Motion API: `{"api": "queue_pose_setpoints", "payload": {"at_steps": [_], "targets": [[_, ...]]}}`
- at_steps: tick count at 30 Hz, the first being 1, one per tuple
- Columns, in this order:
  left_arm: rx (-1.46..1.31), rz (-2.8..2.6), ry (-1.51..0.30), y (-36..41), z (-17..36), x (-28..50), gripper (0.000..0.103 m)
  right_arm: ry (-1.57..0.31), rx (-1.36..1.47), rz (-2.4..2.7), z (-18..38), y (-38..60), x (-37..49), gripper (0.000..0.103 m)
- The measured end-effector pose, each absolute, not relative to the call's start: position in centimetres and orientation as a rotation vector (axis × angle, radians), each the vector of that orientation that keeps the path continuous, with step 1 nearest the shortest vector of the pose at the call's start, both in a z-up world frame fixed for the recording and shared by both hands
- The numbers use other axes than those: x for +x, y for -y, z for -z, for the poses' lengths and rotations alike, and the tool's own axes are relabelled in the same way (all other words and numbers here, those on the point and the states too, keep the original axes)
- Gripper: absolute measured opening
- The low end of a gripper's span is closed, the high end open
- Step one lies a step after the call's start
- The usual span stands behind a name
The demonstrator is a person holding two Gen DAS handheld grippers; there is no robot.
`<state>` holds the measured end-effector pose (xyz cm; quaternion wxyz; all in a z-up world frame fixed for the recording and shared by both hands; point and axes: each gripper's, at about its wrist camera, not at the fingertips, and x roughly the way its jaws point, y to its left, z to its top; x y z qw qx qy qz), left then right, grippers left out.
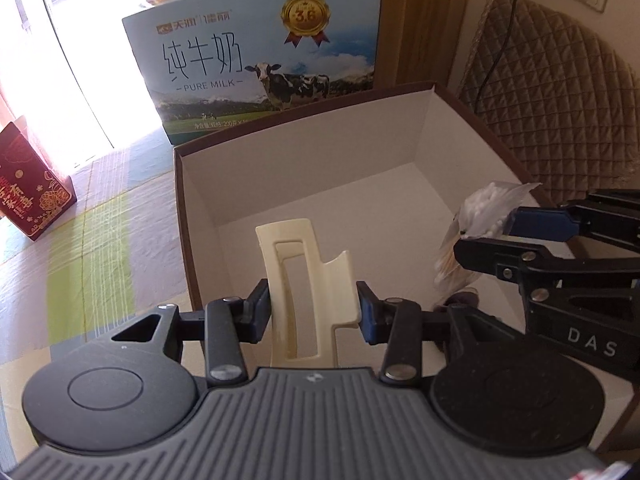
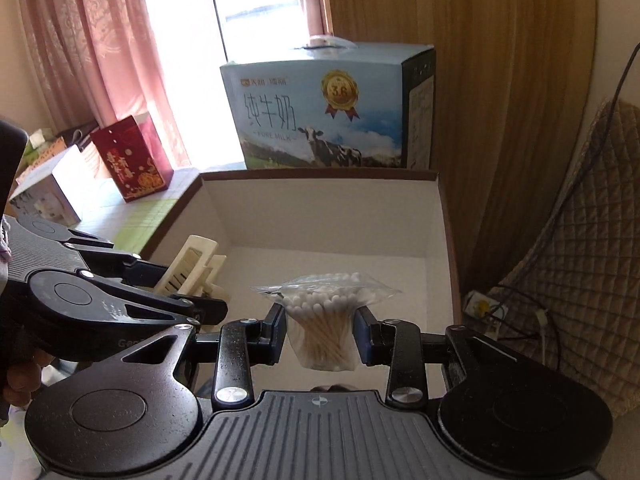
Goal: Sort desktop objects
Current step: 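Open both tools to drop the claw clip and swab bag inside, then withdraw both tools from the box back over the table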
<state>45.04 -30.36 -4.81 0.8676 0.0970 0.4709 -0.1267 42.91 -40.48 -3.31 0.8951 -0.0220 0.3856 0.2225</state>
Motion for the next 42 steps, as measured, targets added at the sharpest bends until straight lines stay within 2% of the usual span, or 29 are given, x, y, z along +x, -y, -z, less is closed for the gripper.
{"api": "queue_pose_setpoints", "payload": {"at_steps": [22, 26, 28, 31, 42], "targets": [[0.245, 0.292, -1.000, 30.9, 8.1, 47.1, 0.038, -0.851, -0.053, -0.456, 5.4, 40.3, 45.6, 0.033], [0.249, 0.289, -0.987, 30.9, 8.0, 46.8, 0.040, -0.838, -0.059, -0.464, 5.4, 40.4, 45.6, 0.041], [0.247, 0.286, -0.979, 30.7, 7.8, 46.7, 0.044, -0.824, -0.060, -0.470, 5.2, 40.4, 45.4, 0.053], [0.235, 0.284, -0.971, 30.2, 7.5, 46.3, 0.046, -0.797, -0.064, -0.460, 4.8, 40.5, 45.0, 0.064], [0.202, 0.301, -0.926, 28.4, 5.8, 43.7, 0.061, -0.763, -0.044, -0.467, 3.1, 40.8, 43.2, 0.084]]}}
